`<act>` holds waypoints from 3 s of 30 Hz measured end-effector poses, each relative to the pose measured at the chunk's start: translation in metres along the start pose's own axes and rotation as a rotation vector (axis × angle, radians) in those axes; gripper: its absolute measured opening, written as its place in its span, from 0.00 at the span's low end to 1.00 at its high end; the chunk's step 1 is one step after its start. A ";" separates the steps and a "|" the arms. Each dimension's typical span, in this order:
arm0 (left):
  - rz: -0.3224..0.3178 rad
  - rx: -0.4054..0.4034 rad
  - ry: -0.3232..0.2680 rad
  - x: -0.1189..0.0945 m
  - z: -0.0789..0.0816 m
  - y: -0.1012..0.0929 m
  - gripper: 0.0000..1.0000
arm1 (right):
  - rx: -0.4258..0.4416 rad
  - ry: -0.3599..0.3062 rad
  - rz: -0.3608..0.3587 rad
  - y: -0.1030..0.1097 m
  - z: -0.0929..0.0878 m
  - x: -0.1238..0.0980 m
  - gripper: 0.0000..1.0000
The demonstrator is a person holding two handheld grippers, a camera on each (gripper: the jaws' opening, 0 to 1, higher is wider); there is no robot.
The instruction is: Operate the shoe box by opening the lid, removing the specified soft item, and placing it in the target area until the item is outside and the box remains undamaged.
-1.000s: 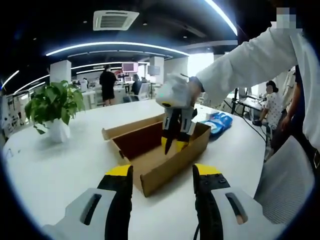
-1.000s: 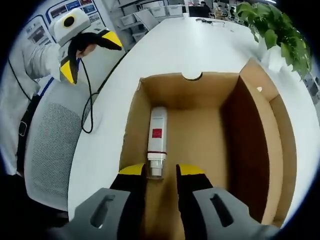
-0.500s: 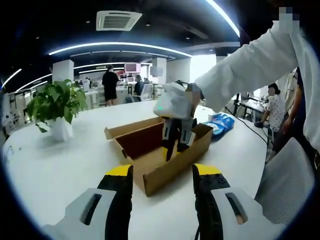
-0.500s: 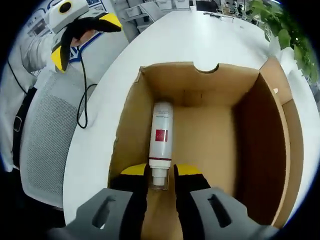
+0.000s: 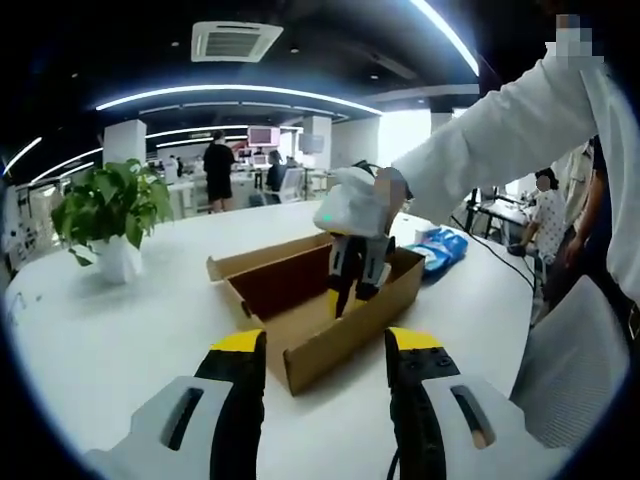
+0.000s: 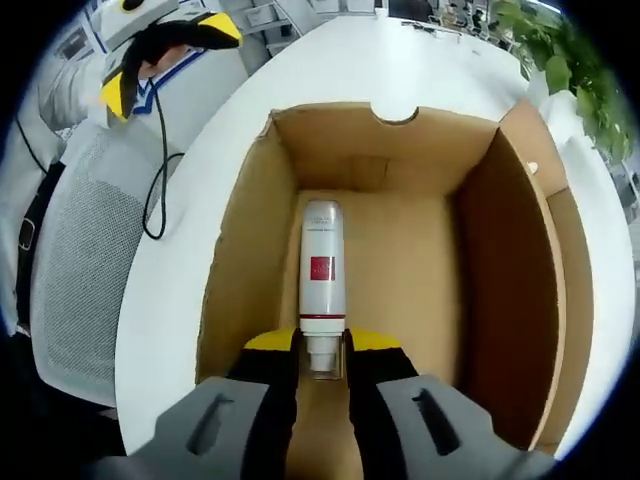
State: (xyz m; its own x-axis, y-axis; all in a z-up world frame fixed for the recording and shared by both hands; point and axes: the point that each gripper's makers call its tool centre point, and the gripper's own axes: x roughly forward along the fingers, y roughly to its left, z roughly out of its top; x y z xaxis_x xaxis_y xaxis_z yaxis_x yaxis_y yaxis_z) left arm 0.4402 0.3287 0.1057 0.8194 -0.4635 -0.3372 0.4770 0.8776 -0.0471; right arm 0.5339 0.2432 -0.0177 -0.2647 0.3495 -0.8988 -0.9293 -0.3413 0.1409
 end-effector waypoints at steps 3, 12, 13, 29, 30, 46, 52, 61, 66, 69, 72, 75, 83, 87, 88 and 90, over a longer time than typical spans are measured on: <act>-0.004 0.002 0.002 0.000 -0.001 -0.001 0.49 | 0.011 0.003 -0.010 -0.002 -0.007 -0.002 0.16; -0.013 0.003 0.008 0.000 -0.003 -0.004 0.48 | 0.051 0.016 -0.047 -0.007 -0.029 -0.012 0.16; -0.014 0.004 0.009 0.000 -0.004 -0.004 0.48 | 0.050 0.014 -0.054 -0.007 -0.030 -0.013 0.16; -0.021 0.012 0.016 0.002 -0.003 -0.005 0.48 | 0.020 -0.003 -0.105 -0.008 -0.036 -0.008 0.16; -0.022 0.012 0.017 0.002 -0.003 -0.005 0.48 | 0.018 -0.002 -0.105 -0.008 -0.036 -0.008 0.16; -0.031 0.030 0.012 0.003 0.003 -0.007 0.48 | 0.005 -0.010 -0.157 -0.009 -0.034 -0.034 0.15; -0.040 0.038 0.009 0.005 0.006 -0.011 0.48 | 0.006 -0.014 -0.186 -0.009 -0.035 -0.051 0.15; -0.060 0.063 0.007 0.010 0.014 -0.018 0.48 | 0.004 -0.028 -0.231 -0.006 -0.035 -0.078 0.14; -0.073 0.079 0.007 0.015 0.020 -0.021 0.48 | 0.001 -0.033 -0.258 -0.002 -0.035 -0.093 0.14; -0.084 0.089 0.014 0.018 0.022 -0.023 0.48 | 0.000 -0.038 -0.270 0.001 -0.034 -0.101 0.14; -0.091 0.093 0.016 0.020 0.023 -0.024 0.47 | -0.006 -0.040 -0.277 0.005 -0.032 -0.107 0.14; -0.100 0.100 0.026 0.023 0.023 -0.024 0.47 | -0.011 -0.040 -0.279 0.011 -0.030 -0.111 0.14; -0.160 0.171 0.072 0.045 0.032 -0.032 0.47 | -0.044 -0.048 -0.283 0.029 -0.019 -0.126 0.14; -0.195 0.225 0.100 0.057 0.039 -0.038 0.46 | -0.062 -0.059 -0.284 0.038 -0.012 -0.133 0.14; -0.200 0.232 0.103 0.059 0.041 -0.039 0.46 | -0.062 -0.062 -0.282 0.040 -0.011 -0.135 0.14; -0.216 0.257 0.109 0.063 0.045 -0.043 0.46 | -0.071 -0.069 -0.278 0.044 -0.008 -0.137 0.14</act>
State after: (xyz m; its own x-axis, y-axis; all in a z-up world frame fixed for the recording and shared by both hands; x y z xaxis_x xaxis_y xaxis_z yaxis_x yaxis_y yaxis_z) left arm 0.4861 0.2559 0.1290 0.6588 -0.6069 -0.4445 0.7114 0.6948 0.1056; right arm 0.5309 0.1730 0.1078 -0.0210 0.4956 -0.8683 -0.9490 -0.2831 -0.1386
